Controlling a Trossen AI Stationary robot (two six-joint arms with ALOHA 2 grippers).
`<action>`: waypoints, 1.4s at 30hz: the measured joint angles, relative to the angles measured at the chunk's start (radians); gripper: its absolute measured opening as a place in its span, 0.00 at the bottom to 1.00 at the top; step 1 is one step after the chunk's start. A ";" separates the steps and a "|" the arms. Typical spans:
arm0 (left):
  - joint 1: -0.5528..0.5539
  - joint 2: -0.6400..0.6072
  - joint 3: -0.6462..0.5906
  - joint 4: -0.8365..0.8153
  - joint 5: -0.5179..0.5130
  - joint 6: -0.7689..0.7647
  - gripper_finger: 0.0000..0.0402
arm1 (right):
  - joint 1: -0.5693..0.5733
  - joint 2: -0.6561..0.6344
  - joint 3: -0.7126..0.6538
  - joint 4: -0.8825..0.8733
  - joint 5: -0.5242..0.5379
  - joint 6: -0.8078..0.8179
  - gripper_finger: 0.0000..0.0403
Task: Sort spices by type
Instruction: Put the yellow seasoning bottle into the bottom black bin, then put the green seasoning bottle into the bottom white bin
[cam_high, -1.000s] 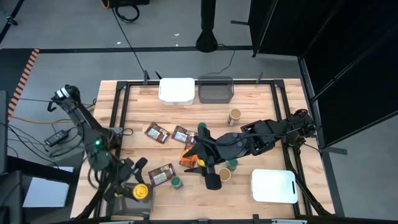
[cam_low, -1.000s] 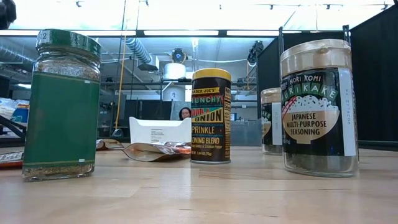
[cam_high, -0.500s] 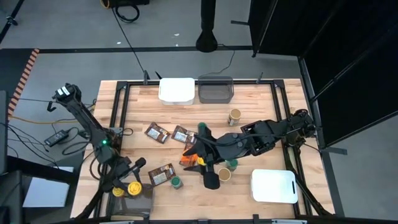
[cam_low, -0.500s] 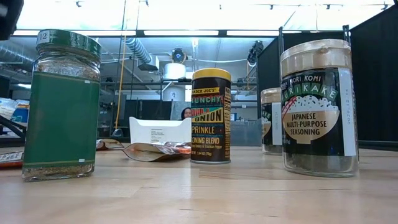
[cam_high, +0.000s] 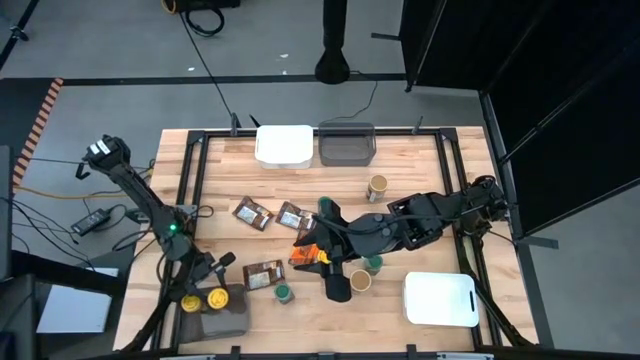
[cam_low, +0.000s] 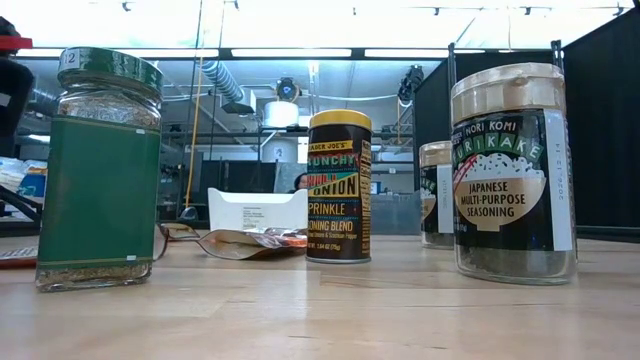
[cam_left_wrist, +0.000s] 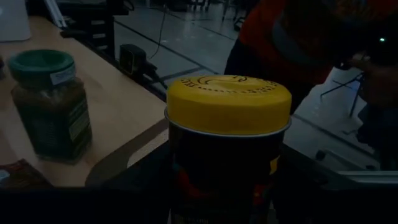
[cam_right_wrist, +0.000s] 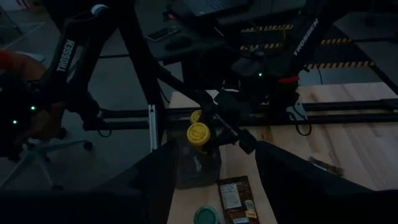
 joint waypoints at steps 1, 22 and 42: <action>0.003 0.000 0.000 0.005 -0.003 0.004 0.53 | 0.001 0.000 0.000 0.000 0.000 0.000 0.56; 0.032 0.000 0.000 0.013 -0.136 -0.048 0.76 | -0.003 0.000 0.000 0.017 0.000 0.026 0.56; 0.076 0.014 0.322 -0.078 -0.509 0.080 0.74 | -0.025 0.001 0.000 -0.092 0.004 -0.031 0.56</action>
